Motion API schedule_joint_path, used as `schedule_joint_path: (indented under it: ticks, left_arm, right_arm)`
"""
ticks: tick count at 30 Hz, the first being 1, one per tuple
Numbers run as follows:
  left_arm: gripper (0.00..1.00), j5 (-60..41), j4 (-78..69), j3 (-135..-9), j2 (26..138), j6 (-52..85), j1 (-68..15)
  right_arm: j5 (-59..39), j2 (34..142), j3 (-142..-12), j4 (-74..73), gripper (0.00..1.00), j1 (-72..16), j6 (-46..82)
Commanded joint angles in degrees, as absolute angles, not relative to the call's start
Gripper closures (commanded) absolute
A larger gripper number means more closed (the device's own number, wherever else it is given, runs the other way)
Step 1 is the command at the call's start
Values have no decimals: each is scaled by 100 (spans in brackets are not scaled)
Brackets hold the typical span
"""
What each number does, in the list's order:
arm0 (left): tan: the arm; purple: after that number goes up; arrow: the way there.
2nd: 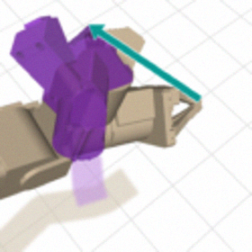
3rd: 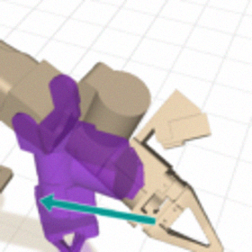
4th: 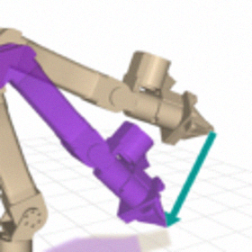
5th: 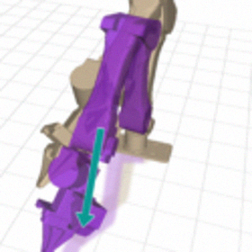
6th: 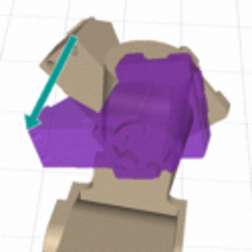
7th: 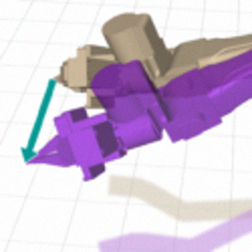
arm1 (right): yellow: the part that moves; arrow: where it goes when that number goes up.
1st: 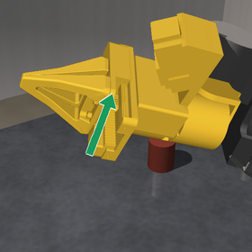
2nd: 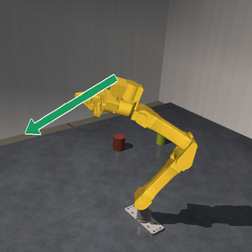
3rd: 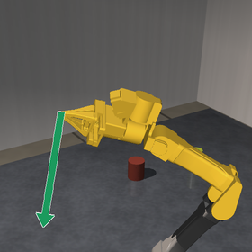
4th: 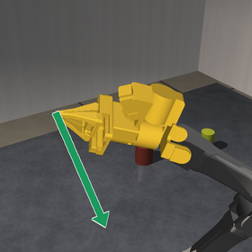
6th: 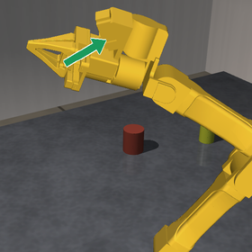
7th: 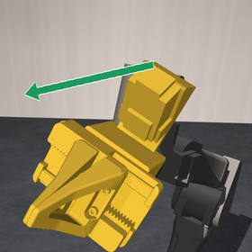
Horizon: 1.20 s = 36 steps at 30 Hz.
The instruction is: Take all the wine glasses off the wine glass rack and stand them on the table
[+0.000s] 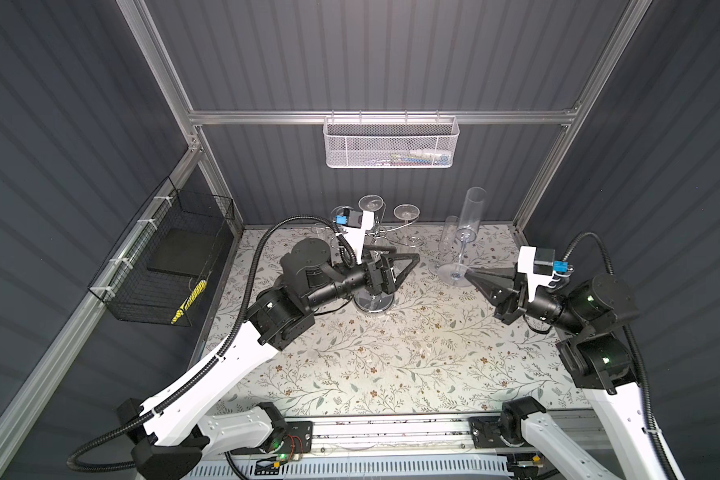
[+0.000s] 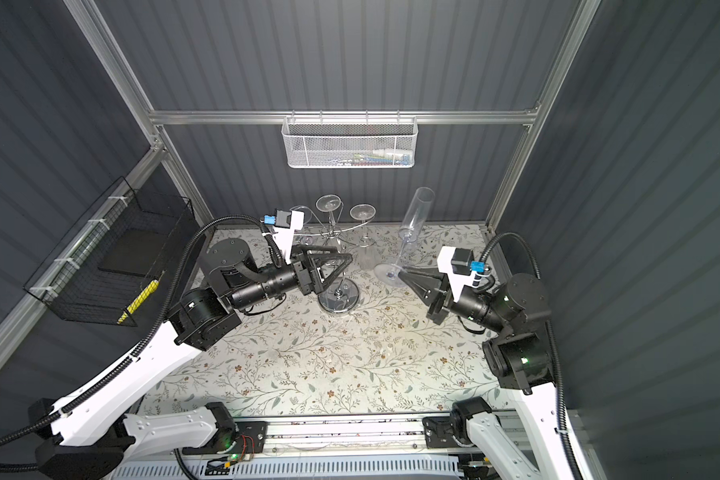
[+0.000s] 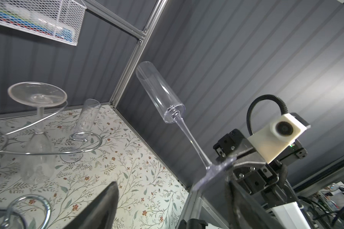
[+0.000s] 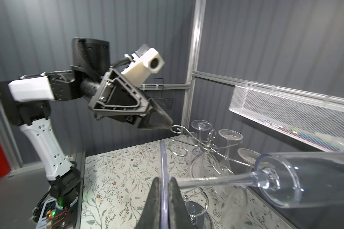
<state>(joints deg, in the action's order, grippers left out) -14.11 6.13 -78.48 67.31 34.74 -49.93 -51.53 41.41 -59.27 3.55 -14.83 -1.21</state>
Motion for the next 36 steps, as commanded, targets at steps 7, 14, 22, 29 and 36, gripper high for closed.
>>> schedule_joint_path:
  ticks: [7,14,22,29,36]
  left_arm:
    - [15,-2521,-246,-7930,7067,4488,-4931]
    - [23,-3148,-755,-7839,7428,5031,-4923]
    - [41,-3396,-727,-7844,7534,5056,-4930]
    - [68,-3452,-599,-7817,7559,5053,-4930]
    - [82,-3405,-414,-7839,7526,4966,-4930]
  right_arm:
    - [-5243,4182,-5651,30,100,-2309,-2498]
    - [-5013,4422,-5763,24,100,-2679,-3449]
    - [-4925,4691,-5990,167,100,-2860,-3977]
    - [-4829,4791,-6164,514,100,-2988,-4428]
    - [-4696,4799,-6291,903,100,-3023,-4792]
